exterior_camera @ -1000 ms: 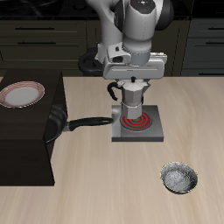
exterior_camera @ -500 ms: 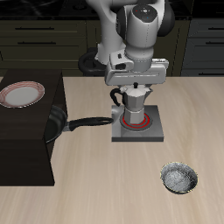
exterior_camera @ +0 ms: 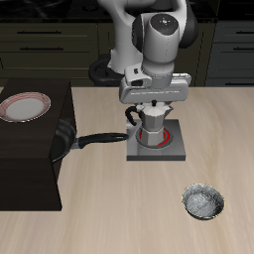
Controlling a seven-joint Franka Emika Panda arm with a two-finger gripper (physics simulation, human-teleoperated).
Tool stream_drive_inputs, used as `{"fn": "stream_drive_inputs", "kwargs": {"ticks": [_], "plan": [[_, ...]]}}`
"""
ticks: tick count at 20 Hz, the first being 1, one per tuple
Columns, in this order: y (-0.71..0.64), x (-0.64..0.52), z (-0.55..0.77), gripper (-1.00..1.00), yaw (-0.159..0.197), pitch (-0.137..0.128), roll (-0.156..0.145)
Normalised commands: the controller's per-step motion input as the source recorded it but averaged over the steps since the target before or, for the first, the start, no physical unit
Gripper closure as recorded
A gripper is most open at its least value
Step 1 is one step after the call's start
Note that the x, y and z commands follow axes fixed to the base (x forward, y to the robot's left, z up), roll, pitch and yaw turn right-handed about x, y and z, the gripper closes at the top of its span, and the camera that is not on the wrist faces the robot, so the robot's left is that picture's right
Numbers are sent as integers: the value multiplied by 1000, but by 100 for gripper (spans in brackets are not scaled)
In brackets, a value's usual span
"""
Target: Place the moka pot on the stove
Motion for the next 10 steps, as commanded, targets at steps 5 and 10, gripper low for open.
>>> {"fn": "stream_drive_inputs", "kwargs": {"ticks": [5, 10], "plan": [[15, 13, -100, 100, 20, 18, 3], [-59, 11, -37, -100, -12, 28, -7]]}}
